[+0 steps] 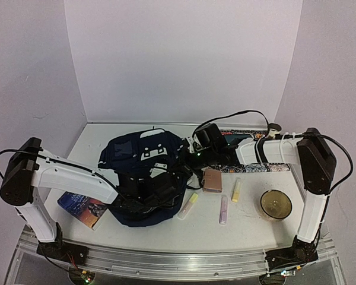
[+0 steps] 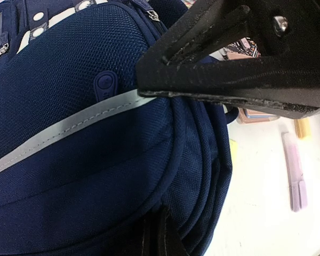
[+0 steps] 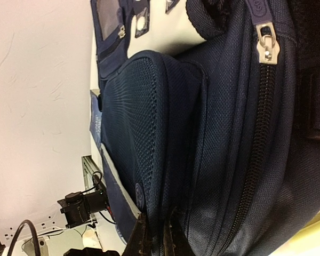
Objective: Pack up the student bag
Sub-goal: Grab the upper front pocket of the student bag, then unzip the upper front pocket of the student bag.
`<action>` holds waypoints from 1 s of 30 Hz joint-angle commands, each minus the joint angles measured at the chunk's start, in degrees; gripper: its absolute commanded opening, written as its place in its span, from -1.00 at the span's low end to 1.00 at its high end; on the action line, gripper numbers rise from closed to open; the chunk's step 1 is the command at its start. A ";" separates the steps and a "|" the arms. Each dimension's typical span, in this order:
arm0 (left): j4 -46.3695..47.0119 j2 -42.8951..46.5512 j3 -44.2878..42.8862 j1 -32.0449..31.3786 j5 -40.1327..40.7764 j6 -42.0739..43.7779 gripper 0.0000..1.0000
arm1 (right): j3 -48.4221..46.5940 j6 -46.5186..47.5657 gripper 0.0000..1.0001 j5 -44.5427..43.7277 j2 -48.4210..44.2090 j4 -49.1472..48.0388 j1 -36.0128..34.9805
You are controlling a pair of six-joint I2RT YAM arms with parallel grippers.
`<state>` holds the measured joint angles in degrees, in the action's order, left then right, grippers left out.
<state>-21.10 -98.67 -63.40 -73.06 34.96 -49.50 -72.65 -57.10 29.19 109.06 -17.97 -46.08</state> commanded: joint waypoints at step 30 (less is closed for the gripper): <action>-23.99 32.30 21.06 9.51 -12.33 -12.39 -1.00 | -7.95 9.96 -1.00 4.42 2.97 4.56 6.53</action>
<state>-38.58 -70.05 -42.32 -64.99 22.60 -61.25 -75.12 -50.39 34.97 110.16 -13.50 -41.41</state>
